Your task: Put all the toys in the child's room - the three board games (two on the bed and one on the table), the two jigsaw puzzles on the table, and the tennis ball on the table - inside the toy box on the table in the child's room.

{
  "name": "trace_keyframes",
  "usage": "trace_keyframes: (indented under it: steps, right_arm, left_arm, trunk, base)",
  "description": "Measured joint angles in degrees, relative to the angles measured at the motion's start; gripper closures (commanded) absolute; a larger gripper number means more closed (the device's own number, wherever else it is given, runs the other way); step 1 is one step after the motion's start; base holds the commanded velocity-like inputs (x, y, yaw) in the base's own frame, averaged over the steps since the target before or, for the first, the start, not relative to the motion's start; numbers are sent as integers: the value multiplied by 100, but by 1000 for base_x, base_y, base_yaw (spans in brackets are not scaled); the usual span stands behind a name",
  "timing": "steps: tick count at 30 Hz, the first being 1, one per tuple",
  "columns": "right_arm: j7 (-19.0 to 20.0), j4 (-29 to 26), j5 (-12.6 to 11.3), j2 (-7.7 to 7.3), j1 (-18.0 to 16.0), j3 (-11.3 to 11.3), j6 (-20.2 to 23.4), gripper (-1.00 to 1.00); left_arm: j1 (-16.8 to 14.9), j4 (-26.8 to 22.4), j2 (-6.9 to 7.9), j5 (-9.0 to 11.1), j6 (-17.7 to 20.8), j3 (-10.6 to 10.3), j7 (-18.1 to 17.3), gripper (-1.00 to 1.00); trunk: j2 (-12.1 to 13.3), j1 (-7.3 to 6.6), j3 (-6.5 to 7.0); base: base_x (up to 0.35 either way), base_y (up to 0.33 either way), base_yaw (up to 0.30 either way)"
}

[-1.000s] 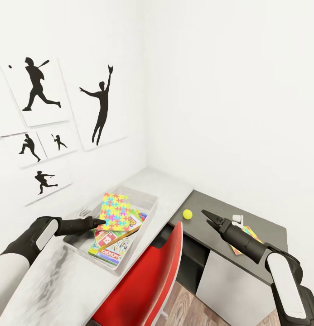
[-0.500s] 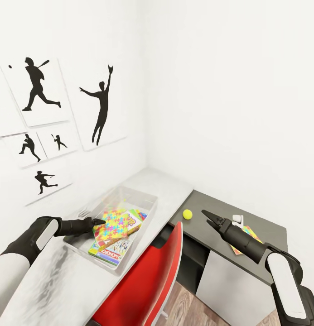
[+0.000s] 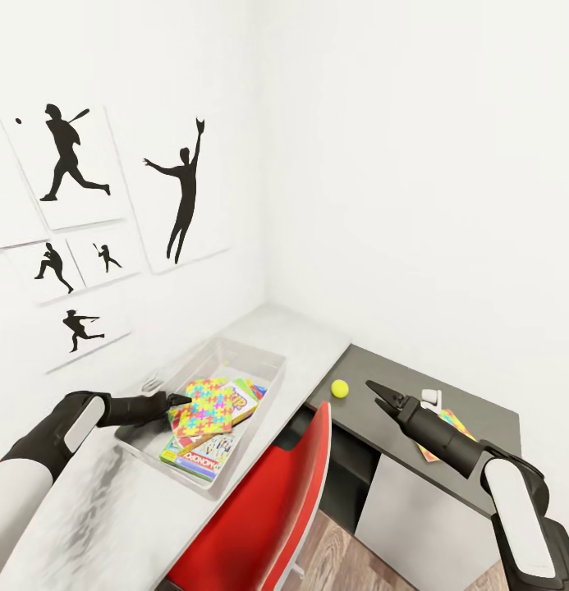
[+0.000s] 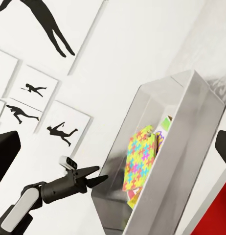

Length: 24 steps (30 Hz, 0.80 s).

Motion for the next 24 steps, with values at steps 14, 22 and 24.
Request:
trace_keyframes:
  steps: [14, 22, 24]
  right_arm:
    - [7, -3, -1, -1, -1, -32, 2, -100]
    - [8, -2, -2, -1, 1, -32, 2, -100]
    - [8, -2, -2, -1, 0, -32, 2, -100]
  left_arm:
    - [14, -337, 73, -23, 1, -26, -2639, -100]
    - [17, -353, 73, -18, -17, -19, -2774, -100]
    - [17, -353, 76, -23, -18, -15, -2838, -100]
  trunk:
    - [0, 1, 23]
    - [0, 0, 77]
    - [0, 0, 91]
  base:
    - [-52, -103, -55]
    - [-32, -113, -200]
    - [-3, -12, -204]
